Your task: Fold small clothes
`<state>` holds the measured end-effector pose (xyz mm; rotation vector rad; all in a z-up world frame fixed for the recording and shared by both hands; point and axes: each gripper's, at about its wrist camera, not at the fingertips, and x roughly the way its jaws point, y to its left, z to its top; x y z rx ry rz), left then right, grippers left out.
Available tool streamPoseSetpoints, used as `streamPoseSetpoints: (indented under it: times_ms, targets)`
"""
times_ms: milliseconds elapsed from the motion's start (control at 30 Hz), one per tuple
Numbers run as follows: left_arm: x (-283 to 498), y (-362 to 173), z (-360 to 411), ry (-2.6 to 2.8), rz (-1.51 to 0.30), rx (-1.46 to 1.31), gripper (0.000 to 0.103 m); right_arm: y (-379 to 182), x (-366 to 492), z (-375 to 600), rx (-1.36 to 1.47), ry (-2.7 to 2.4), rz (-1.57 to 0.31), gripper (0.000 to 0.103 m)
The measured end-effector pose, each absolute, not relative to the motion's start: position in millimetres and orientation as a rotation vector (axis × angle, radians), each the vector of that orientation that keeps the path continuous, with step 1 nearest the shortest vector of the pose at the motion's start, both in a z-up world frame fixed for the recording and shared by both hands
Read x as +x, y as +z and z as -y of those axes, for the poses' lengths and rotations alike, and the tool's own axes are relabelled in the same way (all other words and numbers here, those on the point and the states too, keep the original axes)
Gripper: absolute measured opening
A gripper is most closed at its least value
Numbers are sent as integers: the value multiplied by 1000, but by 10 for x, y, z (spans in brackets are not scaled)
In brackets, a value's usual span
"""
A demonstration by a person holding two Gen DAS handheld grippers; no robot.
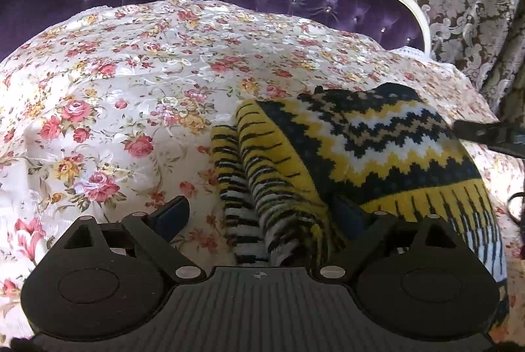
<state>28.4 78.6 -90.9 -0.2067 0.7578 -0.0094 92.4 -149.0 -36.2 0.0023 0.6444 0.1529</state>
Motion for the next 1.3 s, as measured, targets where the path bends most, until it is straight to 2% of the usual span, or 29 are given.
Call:
streamPoseSetpoints:
  times_ms: [133, 267, 600, 1000, 1300]
  targets:
    - [335, -908, -788, -4, -763, -218, 95, -644, 1002, 1239, -82, 154, -737, 102]
    - [362, -900, -758, 9, -767, -219, 95, -721, 909, 1149, -133, 127, -692, 102]
    - [196, -638, -661, 73, -729, -175, 95, -487, 790, 1302, -81, 144, -640, 102]
    - [-154, -311, -442, 99, -642, -95, 95, -134, 203, 1519, 42, 199, -568, 102]
    - [-468, -203, -250, 152, -612, -34, 95, -93, -195, 1607, 92, 244, -548, 102]
